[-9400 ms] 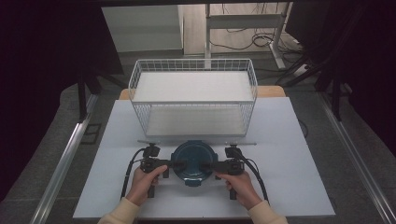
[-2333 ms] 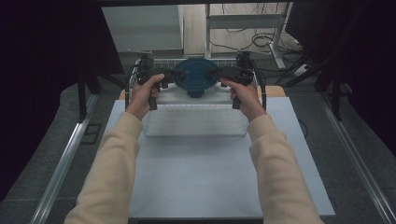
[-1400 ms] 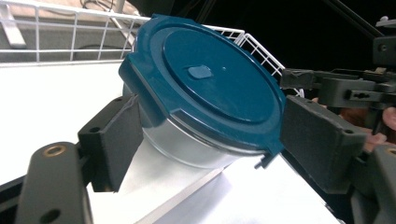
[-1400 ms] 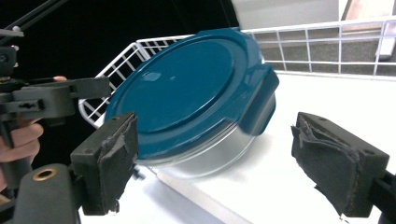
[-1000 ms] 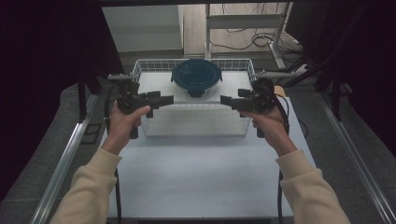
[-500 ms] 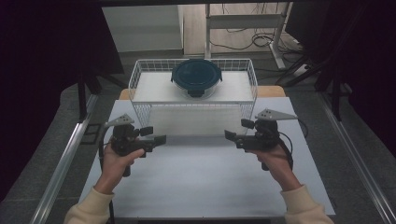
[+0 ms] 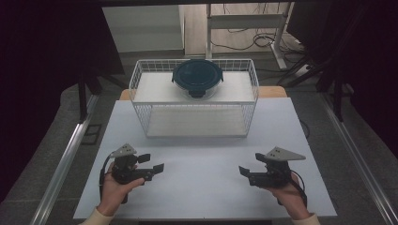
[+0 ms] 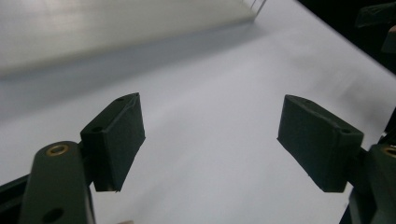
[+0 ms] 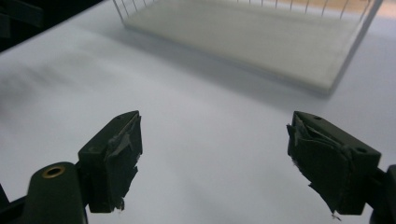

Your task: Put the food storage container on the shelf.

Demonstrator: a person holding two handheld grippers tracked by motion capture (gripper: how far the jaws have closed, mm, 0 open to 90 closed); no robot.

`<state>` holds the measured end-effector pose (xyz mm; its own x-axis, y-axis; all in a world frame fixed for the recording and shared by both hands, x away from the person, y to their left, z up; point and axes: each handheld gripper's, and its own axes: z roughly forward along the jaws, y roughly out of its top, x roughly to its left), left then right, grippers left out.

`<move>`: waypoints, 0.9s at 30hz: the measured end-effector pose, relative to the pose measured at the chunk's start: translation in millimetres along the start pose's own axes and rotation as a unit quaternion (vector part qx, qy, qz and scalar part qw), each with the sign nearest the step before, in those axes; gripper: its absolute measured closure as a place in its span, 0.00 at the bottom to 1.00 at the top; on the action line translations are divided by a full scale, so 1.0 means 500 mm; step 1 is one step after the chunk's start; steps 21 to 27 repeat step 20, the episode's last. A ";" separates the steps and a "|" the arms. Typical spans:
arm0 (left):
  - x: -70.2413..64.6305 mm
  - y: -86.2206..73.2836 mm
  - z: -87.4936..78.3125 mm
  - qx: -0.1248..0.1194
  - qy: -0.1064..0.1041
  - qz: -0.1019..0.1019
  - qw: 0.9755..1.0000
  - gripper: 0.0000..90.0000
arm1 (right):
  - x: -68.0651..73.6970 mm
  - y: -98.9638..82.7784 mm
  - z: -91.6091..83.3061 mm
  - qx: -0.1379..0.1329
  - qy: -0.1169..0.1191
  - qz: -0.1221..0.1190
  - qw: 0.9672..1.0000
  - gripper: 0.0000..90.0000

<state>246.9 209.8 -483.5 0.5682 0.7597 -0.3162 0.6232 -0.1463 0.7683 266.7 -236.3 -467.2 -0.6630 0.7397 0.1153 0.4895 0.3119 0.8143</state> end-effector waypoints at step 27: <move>0.008 -0.024 0.013 0.006 0.021 0.009 1.000 0.24 | -0.033 -0.026 -0.001 -0.025 -0.002 0.047 0.999 0.19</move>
